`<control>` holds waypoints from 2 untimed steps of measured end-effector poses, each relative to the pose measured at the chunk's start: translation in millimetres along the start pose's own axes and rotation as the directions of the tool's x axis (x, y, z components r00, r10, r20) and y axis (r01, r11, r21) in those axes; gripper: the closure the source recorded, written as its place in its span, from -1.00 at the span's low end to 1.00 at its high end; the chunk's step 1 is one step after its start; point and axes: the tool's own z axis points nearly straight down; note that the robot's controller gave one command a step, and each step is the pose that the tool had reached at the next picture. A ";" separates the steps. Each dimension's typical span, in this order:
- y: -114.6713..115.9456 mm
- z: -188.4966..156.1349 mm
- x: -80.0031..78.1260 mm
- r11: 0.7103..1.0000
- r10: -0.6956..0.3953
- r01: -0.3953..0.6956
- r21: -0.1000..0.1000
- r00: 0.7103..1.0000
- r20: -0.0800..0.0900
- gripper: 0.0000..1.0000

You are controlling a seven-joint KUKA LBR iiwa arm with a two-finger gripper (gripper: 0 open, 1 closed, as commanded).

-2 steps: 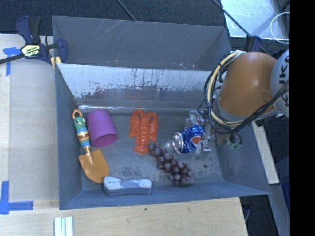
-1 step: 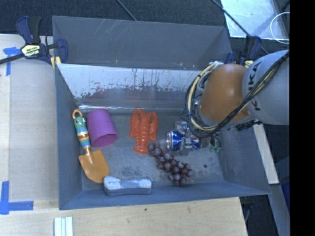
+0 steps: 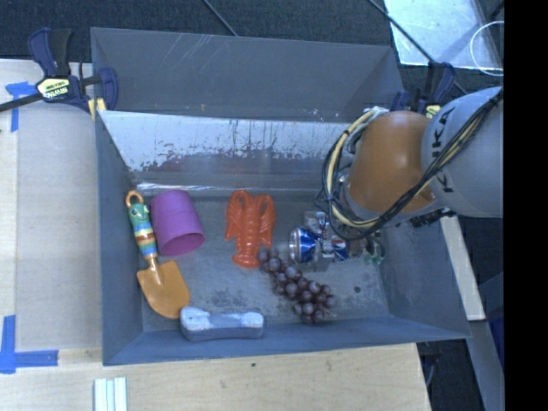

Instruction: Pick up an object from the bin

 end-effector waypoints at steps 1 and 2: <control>3.7 -22.9 -0.5 1.000 -0.007 0.007 0.000 1.000 -0.016 1.00; -17.7 -8.0 28.2 0.972 0.236 -0.236 0.003 0.972 -0.011 1.00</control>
Offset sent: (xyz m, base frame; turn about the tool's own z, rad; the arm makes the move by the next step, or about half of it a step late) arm -0.0315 -0.0198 0.0045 0.2415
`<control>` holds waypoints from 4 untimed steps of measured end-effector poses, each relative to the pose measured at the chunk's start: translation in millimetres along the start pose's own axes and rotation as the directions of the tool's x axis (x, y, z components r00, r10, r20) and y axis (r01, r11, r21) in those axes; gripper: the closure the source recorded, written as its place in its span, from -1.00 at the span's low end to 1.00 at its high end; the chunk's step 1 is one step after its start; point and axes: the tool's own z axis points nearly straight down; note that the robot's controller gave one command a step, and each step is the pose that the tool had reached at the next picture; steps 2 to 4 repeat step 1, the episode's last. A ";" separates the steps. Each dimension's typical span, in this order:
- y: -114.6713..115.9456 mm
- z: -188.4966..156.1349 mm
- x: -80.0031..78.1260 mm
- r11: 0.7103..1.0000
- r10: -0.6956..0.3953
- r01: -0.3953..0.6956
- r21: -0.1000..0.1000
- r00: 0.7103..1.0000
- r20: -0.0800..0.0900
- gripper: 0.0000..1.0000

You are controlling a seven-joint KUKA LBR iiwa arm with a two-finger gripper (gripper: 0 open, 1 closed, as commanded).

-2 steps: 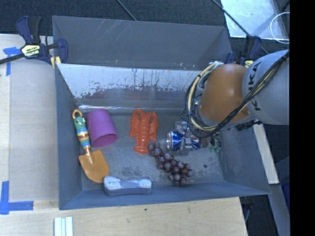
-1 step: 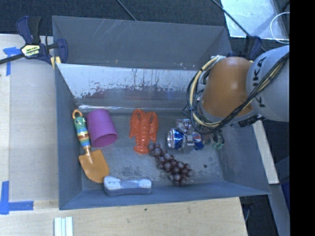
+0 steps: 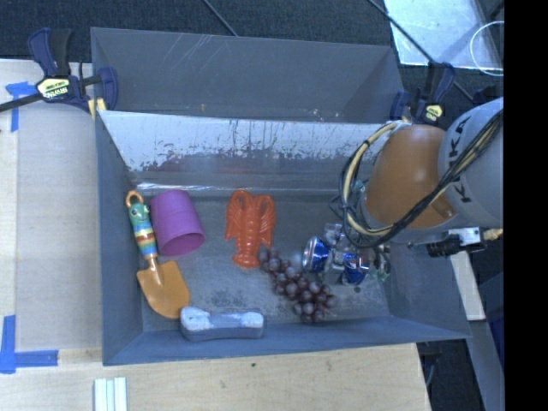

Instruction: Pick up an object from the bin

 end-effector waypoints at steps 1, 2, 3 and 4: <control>24.8 -90.3 -6.4 0.985 -0.173 0.173 0.000 0.985 0.004 1.00; 24.8 -90.3 -6.4 0.985 -0.173 0.173 0.000 0.985 0.004 1.00; 24.8 -90.3 -6.4 0.985 -0.173 0.173 0.000 0.985 0.004 1.00; 24.8 -90.3 -6.4 0.985 -0.173 0.173 0.000 0.985 0.004 1.00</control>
Offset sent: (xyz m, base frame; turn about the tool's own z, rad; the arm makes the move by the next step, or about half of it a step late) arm -0.0054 0.0057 -0.0129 0.0030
